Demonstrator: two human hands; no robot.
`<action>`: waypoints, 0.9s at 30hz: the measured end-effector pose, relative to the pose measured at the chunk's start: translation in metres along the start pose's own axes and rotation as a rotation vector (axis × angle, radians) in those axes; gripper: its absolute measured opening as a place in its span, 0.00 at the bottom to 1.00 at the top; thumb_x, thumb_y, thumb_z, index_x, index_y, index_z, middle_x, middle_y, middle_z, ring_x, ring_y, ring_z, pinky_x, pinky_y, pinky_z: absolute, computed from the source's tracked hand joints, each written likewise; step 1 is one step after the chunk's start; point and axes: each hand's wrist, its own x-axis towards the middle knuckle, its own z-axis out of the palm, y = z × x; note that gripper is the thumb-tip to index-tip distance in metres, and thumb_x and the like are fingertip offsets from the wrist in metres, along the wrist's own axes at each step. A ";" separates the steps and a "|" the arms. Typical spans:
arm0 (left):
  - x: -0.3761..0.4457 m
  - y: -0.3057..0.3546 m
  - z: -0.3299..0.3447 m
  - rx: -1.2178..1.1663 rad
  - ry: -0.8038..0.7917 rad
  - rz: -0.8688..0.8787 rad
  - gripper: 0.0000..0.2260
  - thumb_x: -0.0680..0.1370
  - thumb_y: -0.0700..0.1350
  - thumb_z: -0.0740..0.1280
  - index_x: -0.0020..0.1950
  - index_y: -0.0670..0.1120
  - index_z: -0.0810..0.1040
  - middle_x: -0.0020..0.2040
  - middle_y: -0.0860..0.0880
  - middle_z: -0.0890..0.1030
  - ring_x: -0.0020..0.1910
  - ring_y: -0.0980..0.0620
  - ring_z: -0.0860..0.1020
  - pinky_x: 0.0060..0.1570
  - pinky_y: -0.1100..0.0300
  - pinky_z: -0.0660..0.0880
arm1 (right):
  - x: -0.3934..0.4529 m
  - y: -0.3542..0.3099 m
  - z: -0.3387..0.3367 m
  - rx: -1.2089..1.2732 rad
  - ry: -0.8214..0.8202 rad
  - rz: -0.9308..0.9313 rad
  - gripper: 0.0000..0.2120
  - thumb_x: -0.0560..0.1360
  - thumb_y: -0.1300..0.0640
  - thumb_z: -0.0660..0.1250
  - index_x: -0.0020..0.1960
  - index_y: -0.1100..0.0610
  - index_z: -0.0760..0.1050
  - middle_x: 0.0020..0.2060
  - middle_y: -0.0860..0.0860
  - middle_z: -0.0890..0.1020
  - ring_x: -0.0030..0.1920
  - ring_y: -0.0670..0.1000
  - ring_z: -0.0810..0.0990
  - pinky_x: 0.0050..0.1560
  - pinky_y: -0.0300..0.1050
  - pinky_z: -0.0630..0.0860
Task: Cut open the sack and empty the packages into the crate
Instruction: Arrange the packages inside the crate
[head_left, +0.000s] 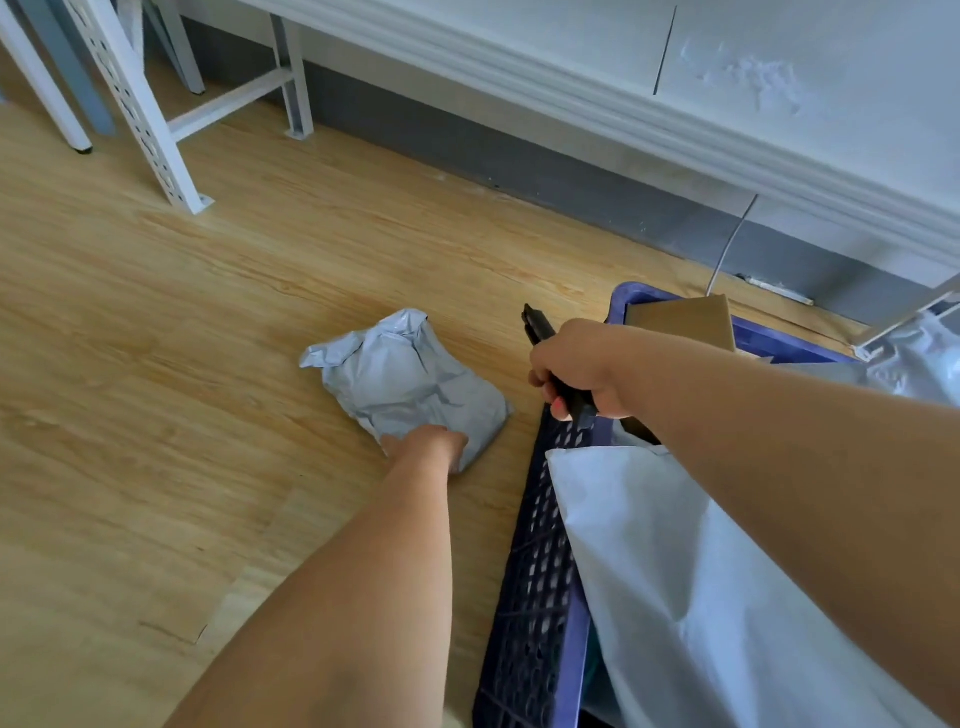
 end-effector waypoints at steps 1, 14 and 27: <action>0.003 -0.001 0.000 -0.080 -0.024 -0.023 0.26 0.81 0.56 0.56 0.76 0.45 0.61 0.75 0.43 0.63 0.72 0.42 0.62 0.69 0.54 0.59 | -0.001 0.000 0.001 -0.044 0.002 -0.026 0.11 0.76 0.70 0.54 0.37 0.62 0.68 0.30 0.58 0.72 0.27 0.51 0.67 0.31 0.44 0.64; -0.021 0.034 -0.042 -0.813 0.466 0.185 0.11 0.73 0.40 0.69 0.55 0.43 0.81 0.51 0.43 0.83 0.50 0.44 0.81 0.44 0.57 0.75 | -0.009 0.004 -0.009 -0.035 0.167 -0.061 0.16 0.77 0.50 0.67 0.35 0.59 0.72 0.27 0.54 0.72 0.26 0.51 0.68 0.37 0.44 0.69; -0.151 0.132 -0.113 -1.459 0.604 0.556 0.13 0.74 0.34 0.58 0.54 0.48 0.67 0.51 0.51 0.73 0.44 0.52 0.75 0.38 0.69 0.70 | -0.064 0.018 -0.100 0.085 0.615 -0.512 0.18 0.67 0.47 0.76 0.45 0.52 0.69 0.29 0.49 0.77 0.17 0.42 0.72 0.17 0.31 0.66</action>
